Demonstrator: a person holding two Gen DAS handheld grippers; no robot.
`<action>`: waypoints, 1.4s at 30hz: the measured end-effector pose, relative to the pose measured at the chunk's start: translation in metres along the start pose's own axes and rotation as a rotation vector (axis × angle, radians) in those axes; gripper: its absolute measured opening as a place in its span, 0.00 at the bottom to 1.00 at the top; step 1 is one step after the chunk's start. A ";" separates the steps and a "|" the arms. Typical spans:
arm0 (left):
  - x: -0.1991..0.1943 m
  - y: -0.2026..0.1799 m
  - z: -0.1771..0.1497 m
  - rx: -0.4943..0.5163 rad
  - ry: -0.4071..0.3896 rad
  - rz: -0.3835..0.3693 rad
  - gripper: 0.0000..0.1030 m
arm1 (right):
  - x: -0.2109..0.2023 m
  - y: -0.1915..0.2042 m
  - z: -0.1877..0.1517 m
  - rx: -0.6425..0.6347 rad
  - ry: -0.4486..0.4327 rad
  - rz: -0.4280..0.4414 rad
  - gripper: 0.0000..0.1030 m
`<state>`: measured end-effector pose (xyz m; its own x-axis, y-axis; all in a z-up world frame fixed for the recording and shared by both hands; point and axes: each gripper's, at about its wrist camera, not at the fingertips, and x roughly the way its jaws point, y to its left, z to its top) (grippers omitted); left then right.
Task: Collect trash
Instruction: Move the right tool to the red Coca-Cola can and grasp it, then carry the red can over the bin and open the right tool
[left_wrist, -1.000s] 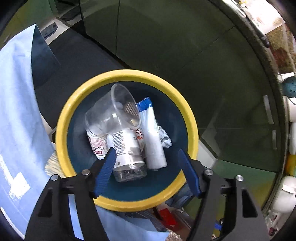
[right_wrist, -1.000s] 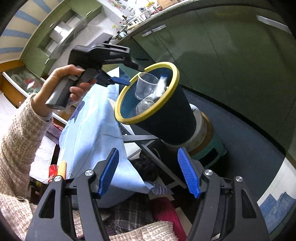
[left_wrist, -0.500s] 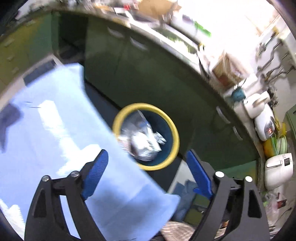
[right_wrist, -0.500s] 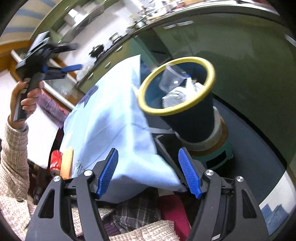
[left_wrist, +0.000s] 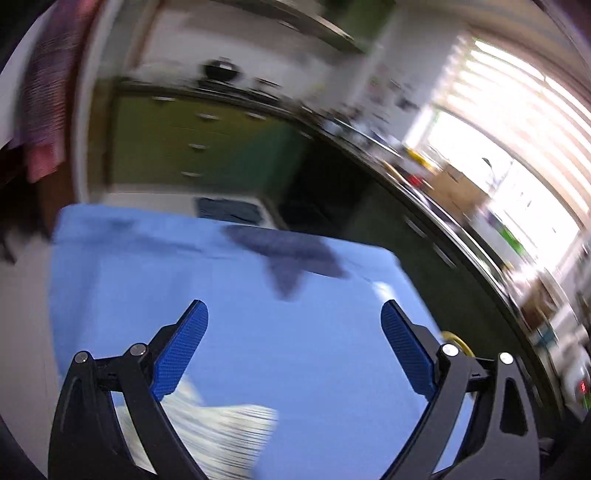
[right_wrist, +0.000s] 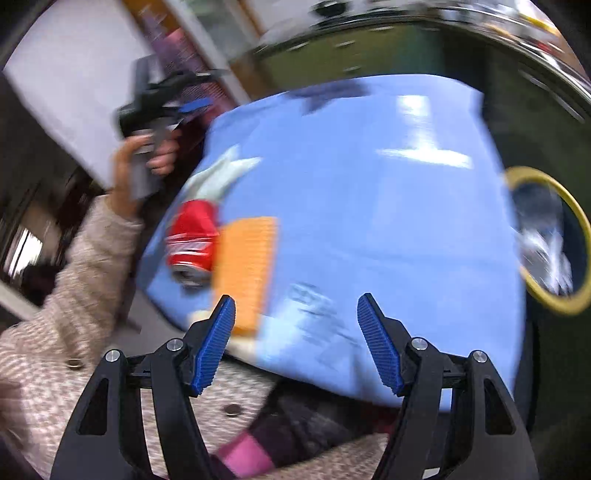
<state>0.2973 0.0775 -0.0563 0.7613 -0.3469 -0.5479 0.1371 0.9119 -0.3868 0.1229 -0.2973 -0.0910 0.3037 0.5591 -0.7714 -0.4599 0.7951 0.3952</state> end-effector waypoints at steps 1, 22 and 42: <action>0.002 0.016 -0.003 -0.025 -0.020 0.020 0.87 | 0.007 0.012 0.009 -0.016 0.023 0.024 0.68; 0.003 0.076 -0.019 -0.052 -0.176 0.184 0.90 | 0.180 0.121 0.100 -0.144 0.534 -0.136 0.84; -0.004 0.086 -0.019 -0.091 -0.176 0.154 0.90 | 0.236 0.116 0.098 -0.168 0.633 -0.153 0.72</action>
<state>0.2937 0.1530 -0.1016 0.8685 -0.1543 -0.4710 -0.0406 0.9250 -0.3778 0.2233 -0.0502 -0.1782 -0.1484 0.1565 -0.9765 -0.5900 0.7784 0.2144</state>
